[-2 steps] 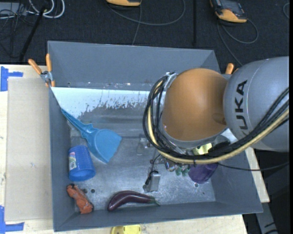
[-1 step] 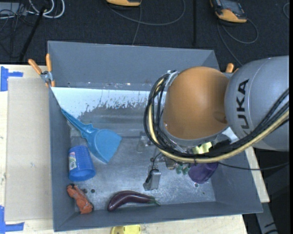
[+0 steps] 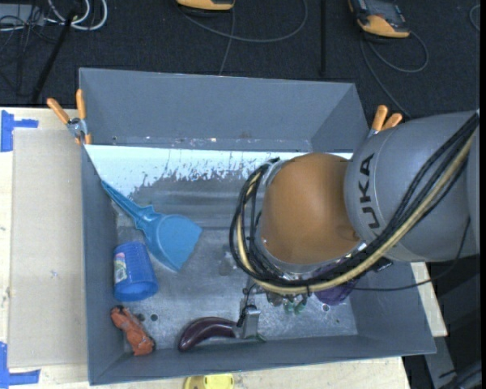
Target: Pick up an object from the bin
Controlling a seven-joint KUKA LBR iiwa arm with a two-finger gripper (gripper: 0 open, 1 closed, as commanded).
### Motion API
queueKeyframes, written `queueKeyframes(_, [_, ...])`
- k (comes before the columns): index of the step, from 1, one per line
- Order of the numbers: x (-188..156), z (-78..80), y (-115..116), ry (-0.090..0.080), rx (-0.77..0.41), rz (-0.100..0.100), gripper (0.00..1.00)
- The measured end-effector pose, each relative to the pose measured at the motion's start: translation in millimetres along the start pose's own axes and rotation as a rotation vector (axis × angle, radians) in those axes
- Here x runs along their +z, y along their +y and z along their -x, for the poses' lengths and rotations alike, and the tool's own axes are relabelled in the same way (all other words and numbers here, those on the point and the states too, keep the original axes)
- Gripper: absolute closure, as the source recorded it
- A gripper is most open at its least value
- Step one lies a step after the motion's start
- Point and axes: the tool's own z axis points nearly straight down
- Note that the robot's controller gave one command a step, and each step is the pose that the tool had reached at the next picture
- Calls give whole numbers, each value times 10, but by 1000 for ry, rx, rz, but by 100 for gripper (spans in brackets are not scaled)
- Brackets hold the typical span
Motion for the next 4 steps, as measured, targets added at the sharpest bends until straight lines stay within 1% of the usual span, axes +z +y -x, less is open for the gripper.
queueKeyframes(1, [584,-38,-20,8,-14,-1,0])
queueKeyframes(2, [465,-84,28,5,-58,0,0])
queueKeyframes(3, [884,-44,116,-22,16,3,0])
queueKeyframes(4, [912,-104,116,3,-95,0,100])
